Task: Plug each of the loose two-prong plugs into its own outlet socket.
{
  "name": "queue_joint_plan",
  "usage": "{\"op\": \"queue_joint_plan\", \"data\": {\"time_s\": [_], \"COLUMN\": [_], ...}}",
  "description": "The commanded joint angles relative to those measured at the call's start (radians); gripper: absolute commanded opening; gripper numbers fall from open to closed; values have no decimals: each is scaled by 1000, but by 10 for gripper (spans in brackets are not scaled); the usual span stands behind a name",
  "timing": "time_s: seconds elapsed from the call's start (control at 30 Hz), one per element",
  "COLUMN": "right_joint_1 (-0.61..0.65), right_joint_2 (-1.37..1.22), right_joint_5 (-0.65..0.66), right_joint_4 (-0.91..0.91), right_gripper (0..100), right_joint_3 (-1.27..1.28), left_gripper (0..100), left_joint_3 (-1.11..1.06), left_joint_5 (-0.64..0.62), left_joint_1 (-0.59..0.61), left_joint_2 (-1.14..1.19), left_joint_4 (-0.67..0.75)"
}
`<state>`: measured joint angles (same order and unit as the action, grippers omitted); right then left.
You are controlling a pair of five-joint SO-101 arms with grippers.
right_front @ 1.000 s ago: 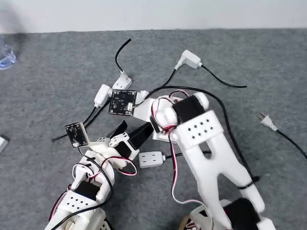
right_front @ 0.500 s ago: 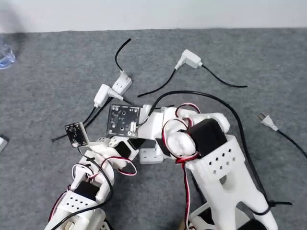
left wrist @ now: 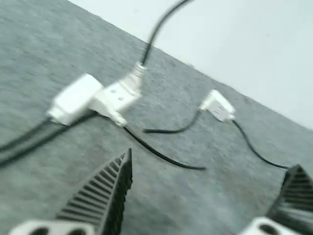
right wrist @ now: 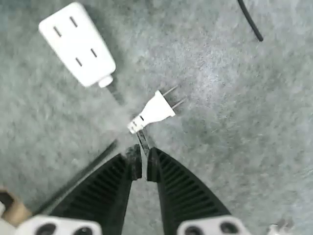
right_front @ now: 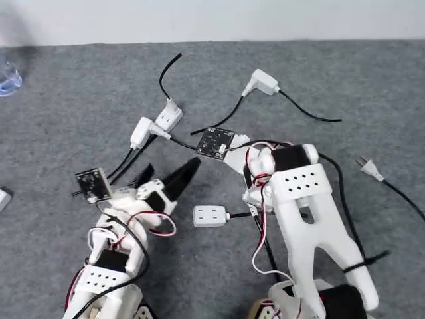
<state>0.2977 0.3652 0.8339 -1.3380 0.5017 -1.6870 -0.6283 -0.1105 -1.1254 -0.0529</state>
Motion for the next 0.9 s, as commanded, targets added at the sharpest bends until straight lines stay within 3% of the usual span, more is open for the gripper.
{"op": "queue_joint_plan", "data": {"time_s": [0.0, 0.13, 0.27, 0.4, 0.73, 0.87], "right_joint_1": [-15, 7, 42, 47, 28, -13], "right_joint_2": [-7, -7, -8, -8, -10, -10], "right_joint_5": [-112, -169, -178, -284, -557, -571], "right_joint_4": [73, 154, 277, 437, 567, 645], "right_gripper": [139, 228, 203, 158, 151, 151], "right_joint_3": [25, 104, 224, 344, 416, 476], "left_gripper": [443, 443, 443, 443, 443, 443], "left_joint_3": [8, 8, 8, 8, 8, 8], "left_joint_5": [114, 187, 187, 187, 187, 187], "left_joint_1": [75, 107, 112, 109, 104, 104], "left_joint_2": [-9, -9, -9, -9, -9, -9], "left_joint_4": [-34, -103, -118, -121, -121, -121]}}
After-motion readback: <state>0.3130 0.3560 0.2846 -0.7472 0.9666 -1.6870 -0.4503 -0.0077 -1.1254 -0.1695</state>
